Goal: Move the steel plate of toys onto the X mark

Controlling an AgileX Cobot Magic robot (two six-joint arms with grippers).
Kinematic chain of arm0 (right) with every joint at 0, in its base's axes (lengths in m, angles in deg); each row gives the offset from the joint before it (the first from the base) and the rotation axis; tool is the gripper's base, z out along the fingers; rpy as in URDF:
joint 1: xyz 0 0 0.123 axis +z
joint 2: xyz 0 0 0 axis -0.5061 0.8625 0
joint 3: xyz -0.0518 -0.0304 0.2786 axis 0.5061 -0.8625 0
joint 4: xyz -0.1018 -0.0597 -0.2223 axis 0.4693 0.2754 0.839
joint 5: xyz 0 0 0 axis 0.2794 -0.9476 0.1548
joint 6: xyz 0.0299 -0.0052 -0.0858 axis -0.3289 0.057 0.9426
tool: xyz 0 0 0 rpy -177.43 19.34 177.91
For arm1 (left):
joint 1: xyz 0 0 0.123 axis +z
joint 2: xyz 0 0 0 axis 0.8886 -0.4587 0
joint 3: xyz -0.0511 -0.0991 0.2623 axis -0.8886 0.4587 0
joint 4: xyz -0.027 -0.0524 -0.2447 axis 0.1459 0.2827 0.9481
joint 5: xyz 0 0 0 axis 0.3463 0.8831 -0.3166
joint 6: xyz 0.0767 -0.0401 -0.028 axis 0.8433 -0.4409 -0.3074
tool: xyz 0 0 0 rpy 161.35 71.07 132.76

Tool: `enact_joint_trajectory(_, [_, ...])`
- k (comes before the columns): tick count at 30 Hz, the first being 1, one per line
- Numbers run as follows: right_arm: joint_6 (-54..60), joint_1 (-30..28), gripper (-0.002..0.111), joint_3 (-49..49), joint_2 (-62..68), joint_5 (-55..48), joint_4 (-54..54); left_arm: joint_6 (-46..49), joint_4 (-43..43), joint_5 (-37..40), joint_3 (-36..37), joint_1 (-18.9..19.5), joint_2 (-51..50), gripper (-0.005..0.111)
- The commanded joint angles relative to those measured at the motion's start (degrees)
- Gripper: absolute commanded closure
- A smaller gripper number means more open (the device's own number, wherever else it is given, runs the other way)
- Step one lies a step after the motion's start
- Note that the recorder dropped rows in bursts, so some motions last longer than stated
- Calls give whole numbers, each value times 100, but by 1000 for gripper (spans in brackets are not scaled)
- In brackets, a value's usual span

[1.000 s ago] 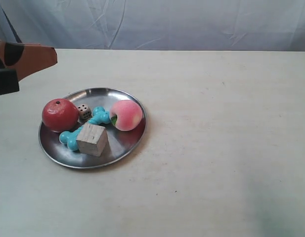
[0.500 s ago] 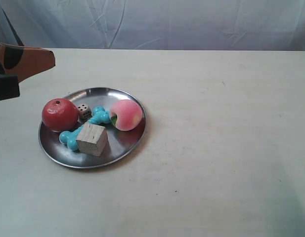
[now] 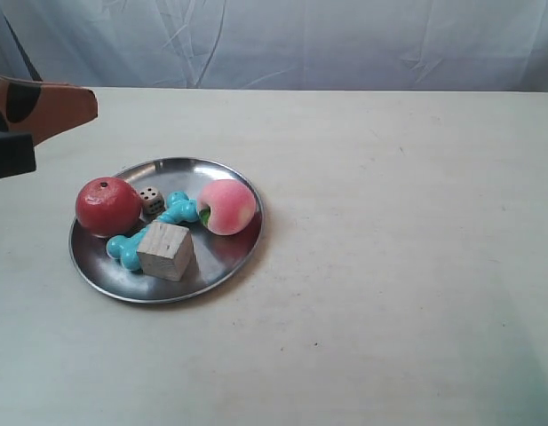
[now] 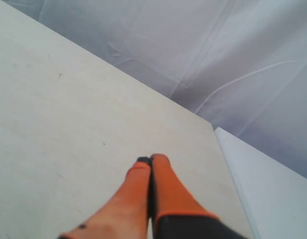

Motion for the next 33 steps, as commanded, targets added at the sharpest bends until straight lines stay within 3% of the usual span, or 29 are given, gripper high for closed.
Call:
enact_joint_trajectory(1, [7, -36, 108, -5, -39, 2, -37, -7, 41, -37, 16, -32, 18, 107])
enact_joint_trajectory(10, [7, -36, 108, -5, -39, 2, -41, -27, -129, -954, 56, -131, 294, 107])
enact_joint_trajectory(19, [7, -36, 108, -5, -39, 2, -55, 311, 972, -1062, 1208, -234, 2370, 107])
enact_joint_trajectory(23, [7, -36, 108, -5, -39, 2, -55, 407, 907, -1060, 1400, -234, 3082, 107])
enact_joint_trajectory(33, [7, -36, 108, -5, -39, 2, -55, 502, 1013, -1036, 1770, -136, 3358, 107])
